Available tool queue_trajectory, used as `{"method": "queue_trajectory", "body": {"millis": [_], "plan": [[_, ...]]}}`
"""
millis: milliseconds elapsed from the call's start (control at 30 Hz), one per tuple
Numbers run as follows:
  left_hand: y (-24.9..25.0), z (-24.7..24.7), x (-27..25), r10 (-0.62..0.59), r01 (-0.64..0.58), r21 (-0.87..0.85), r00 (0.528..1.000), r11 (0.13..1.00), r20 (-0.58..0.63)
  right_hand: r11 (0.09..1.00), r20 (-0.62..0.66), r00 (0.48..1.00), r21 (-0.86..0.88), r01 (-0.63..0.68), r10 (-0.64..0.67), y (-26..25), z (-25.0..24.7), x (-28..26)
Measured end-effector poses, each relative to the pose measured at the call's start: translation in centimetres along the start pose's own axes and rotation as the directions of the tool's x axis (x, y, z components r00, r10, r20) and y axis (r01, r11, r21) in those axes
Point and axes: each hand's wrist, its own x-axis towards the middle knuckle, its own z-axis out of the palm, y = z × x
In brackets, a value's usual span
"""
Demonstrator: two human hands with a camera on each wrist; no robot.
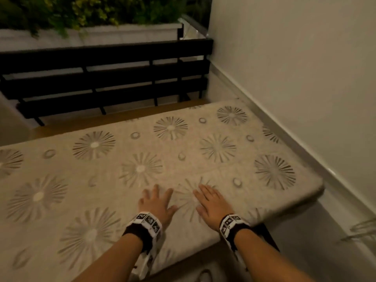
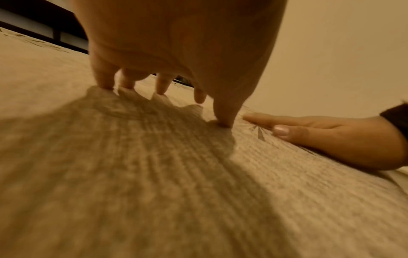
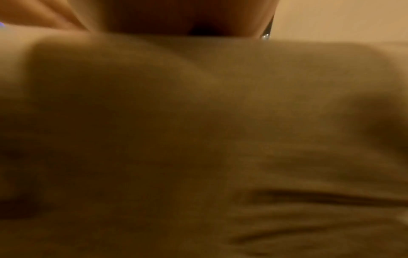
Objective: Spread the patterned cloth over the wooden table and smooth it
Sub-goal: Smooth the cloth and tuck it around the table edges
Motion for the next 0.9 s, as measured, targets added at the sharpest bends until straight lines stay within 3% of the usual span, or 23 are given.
{"method": "queue_trajectory", "body": {"millis": [133,233,300,333,400,467,533,600,700,833,900], "plan": [[1.4,-1.3,2.0,-0.096,0.092,0.045,0.99,0.995,0.101,0.98,-0.054,0.978,0.011,-0.199,0.2,12.6,-1.9,-1.5],[4.5,-3.0,3.2,-0.155,0.138,0.146,0.982,0.98,0.11,0.886,-0.083,0.882,0.022,-0.463,0.463,19.8,-3.4,-2.4],[8.0,-3.7,4.6,-0.053,0.045,0.138,0.997,0.989,0.05,0.828,-0.062,0.825,0.034,-0.56,0.561,22.2,-4.5,-1.8],[10.1,-3.8,5.4,0.041,-0.045,0.094,0.998,0.994,0.048,0.848,-0.083,0.844,0.043,-0.528,0.53,22.6,-4.8,-1.1],[14.1,-3.8,6.9,0.194,-0.197,0.029,0.977,0.98,0.093,0.94,-0.108,0.934,0.023,-0.34,0.34,22.0,-5.3,0.2],[17.1,-3.5,8.0,0.239,-0.244,0.03,0.963,0.969,0.128,0.985,-0.053,0.983,-0.006,-0.175,0.175,21.5,-5.4,0.5],[18.2,-2.5,8.5,0.238,-0.254,0.08,0.956,0.964,0.171,0.974,-0.022,0.974,0.007,-0.226,0.226,22.7,-5.4,-0.5],[18.2,-1.7,8.9,0.234,-0.261,0.132,0.953,0.956,0.191,0.905,0.002,0.906,0.037,-0.424,0.424,25.8,-5.9,-2.0],[17.9,-1.3,9.1,0.221,-0.249,0.127,0.954,0.96,0.203,0.733,0.1,0.745,0.138,-0.666,0.659,30.7,-6.6,-4.3],[18.3,-1.5,9.4,0.23,-0.252,0.099,0.953,0.963,0.196,0.475,0.231,0.585,0.395,-0.787,0.777,33.3,-8.6,-4.9],[18.3,-1.5,9.4,0.234,-0.258,0.098,0.95,0.961,0.206,0.375,0.281,0.52,0.438,-0.817,0.806,33.4,-9.1,-4.4]]}}
